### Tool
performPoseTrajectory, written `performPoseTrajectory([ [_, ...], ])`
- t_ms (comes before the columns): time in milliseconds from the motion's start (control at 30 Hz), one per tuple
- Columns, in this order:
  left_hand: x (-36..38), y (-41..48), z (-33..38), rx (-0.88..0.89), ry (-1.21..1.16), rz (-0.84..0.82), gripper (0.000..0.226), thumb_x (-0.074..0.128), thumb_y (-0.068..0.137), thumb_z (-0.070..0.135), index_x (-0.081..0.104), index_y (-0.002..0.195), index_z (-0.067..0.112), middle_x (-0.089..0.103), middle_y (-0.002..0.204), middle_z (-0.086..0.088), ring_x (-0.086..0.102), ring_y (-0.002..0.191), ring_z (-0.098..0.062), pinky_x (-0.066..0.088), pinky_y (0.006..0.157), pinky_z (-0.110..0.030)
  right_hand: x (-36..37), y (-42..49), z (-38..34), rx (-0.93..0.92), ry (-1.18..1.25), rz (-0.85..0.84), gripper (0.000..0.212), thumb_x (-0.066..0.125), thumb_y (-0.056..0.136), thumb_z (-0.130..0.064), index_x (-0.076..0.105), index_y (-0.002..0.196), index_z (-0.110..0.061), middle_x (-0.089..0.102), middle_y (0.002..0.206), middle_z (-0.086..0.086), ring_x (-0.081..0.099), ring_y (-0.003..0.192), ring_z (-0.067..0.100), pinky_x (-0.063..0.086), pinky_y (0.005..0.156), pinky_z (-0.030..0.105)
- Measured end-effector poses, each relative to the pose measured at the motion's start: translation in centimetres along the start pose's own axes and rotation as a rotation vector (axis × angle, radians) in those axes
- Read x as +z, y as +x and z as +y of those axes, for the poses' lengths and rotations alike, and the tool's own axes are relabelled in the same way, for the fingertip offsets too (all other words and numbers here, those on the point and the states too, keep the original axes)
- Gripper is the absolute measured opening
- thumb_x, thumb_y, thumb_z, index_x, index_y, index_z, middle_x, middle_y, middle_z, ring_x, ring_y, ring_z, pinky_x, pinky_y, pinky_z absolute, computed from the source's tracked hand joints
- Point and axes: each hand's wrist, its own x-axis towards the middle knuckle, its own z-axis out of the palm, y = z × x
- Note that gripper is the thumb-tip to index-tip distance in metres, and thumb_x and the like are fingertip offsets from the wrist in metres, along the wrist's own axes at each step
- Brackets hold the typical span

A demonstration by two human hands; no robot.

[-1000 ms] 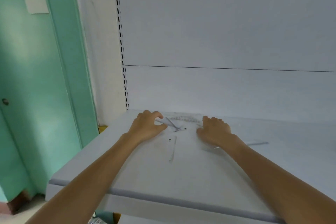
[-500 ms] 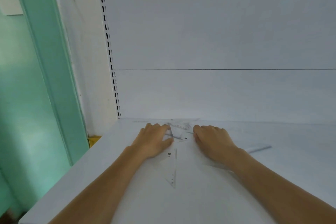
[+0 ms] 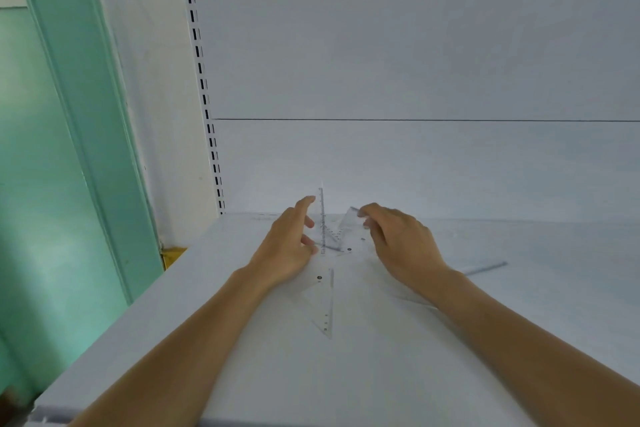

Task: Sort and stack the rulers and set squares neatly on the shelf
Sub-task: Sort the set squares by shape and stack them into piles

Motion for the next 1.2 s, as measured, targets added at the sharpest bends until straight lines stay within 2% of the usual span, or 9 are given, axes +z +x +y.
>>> performPoseTrajectory([
  [133,-0.2,0.0,0.1,0.034,0.046,0.025,0.069,0.053,0.087,0.004,0.024,0.140,0.037,0.044,0.109,0.006,0.057,0.083,-0.008,0.040,0.080,-0.024,-0.4,-0.1,0.1,-0.011,0.056,0.074,0.038,0.037,0.098,-0.018,0.040,0.135,-0.026,0.059,0.093,0.001,0.055,0.083,0.023,0.042,0.067,0.032],
  [267,-0.2,-0.2,-0.1,0.038,0.093,0.008,0.061,0.048,0.090,0.010,0.023,0.141,0.033,0.042,0.117,0.003,0.055,0.088,-0.012,0.037,0.082,-0.024,0.0,-0.3,0.3,-0.012,0.048,0.038,0.037,0.035,0.099,-0.021,0.042,0.134,-0.028,0.056,0.096,-0.001,0.056,0.084,0.022,0.042,0.069,0.032],
  [367,-0.1,-0.2,-0.1,-0.001,0.092,-0.009,0.074,0.063,0.081,0.036,0.020,0.141,0.035,0.038,0.119,0.004,0.047,0.090,-0.012,0.036,0.082,-0.024,0.4,-0.3,0.4,0.008,0.013,-0.010,0.039,0.035,0.098,-0.037,0.041,0.135,-0.029,0.053,0.104,-0.003,0.058,0.090,0.020,0.039,0.070,0.028],
  [467,-0.4,-0.1,0.3,0.006,0.110,-0.013,0.090,0.072,0.069,0.049,0.020,0.142,0.034,0.038,0.118,0.004,0.043,0.095,-0.009,0.035,0.083,-0.023,0.2,-0.3,0.3,0.021,-0.070,-0.067,0.062,0.047,0.087,-0.056,0.032,0.140,-0.028,0.049,0.114,-0.004,0.054,0.101,0.016,0.039,0.074,0.026],
  [700,-0.6,-0.3,2.6,0.115,0.193,0.096,0.036,0.040,0.096,0.036,0.054,0.128,0.026,0.051,0.109,-0.006,0.050,0.107,-0.020,0.035,0.089,-0.026,-1.2,-0.9,0.6,0.055,-0.259,-0.137,0.065,0.042,0.092,-0.050,0.024,0.142,-0.012,0.045,0.124,0.008,0.047,0.115,0.024,0.042,0.084,0.033],
  [833,-0.7,-0.1,5.5,0.110,0.094,0.214,0.024,0.048,0.094,0.029,0.064,0.112,0.028,0.059,0.084,0.010,0.060,0.085,-0.014,0.041,0.074,-0.024,-3.6,-1.2,2.7,0.052,-0.291,-0.112,0.060,0.037,0.093,-0.051,0.031,0.138,-0.012,0.050,0.123,0.007,0.048,0.115,0.023,0.040,0.089,0.032],
  [1000,0.5,0.6,10.0,0.134,0.002,0.201,0.016,0.063,0.082,0.017,0.062,0.081,0.033,0.066,0.063,0.014,0.063,0.058,0.005,0.040,0.058,-0.001,-7.2,-3.2,7.1,0.059,-0.265,-0.136,0.061,0.038,0.094,-0.050,0.028,0.142,-0.014,0.047,0.130,0.006,0.047,0.118,0.023,0.039,0.092,0.031],
  [1100,2.7,0.9,13.4,0.168,0.064,0.113,0.018,0.062,0.080,0.016,0.061,0.077,0.033,0.066,0.065,0.013,0.066,0.065,-0.001,0.048,0.066,-0.019,-9.7,-5.1,10.6,0.082,-0.217,-0.119,0.060,0.041,0.093,-0.048,0.032,0.141,-0.013,0.037,0.137,0.006,0.052,0.111,0.024,0.040,0.092,0.030],
  [1200,5.8,1.6,16.9,0.232,0.159,0.065,0.017,0.052,0.085,0.011,0.058,0.089,0.027,0.068,0.077,0.009,0.065,0.079,-0.013,0.051,0.074,-0.031,-12.6,-6.8,14.5,0.115,-0.245,-0.076,0.058,0.041,0.093,-0.048,0.035,0.140,-0.014,0.038,0.134,0.004,0.056,0.102,0.024,0.042,0.088,0.031],
])
